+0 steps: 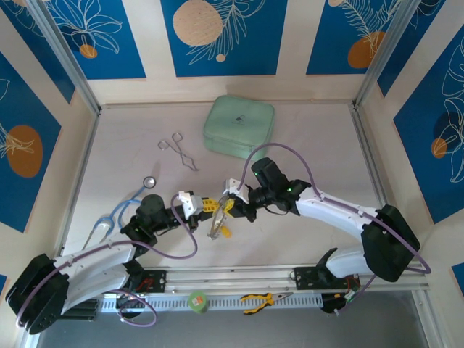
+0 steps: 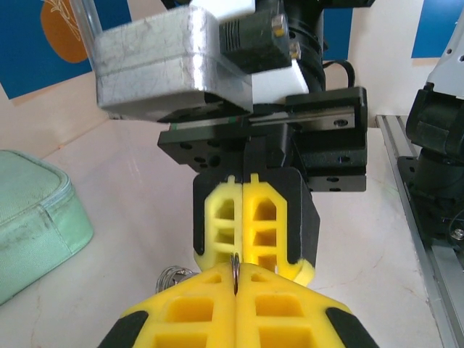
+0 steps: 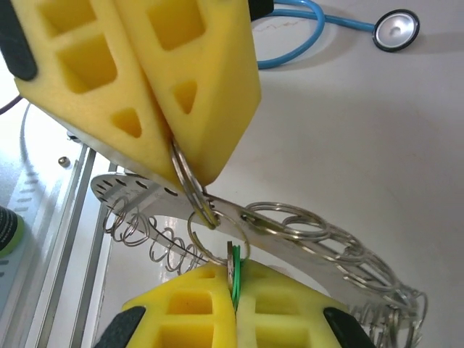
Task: Put the keys on the keyring
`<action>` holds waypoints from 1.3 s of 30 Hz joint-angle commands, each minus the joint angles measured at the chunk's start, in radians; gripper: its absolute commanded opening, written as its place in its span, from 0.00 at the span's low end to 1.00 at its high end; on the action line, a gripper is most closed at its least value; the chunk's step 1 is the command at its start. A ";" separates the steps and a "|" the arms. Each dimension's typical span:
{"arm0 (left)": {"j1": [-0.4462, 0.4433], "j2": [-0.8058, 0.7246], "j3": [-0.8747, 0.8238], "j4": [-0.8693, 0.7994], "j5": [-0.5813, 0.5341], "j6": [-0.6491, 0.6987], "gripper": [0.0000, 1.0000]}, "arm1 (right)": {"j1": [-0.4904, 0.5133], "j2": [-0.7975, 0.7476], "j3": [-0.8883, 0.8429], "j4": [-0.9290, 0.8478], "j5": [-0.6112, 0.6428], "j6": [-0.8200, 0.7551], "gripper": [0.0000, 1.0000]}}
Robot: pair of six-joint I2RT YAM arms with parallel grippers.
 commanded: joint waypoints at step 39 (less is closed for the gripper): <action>-0.005 -0.580 0.064 -0.301 -1.077 -0.146 0.92 | 0.120 0.311 0.362 -0.040 0.300 -0.139 0.00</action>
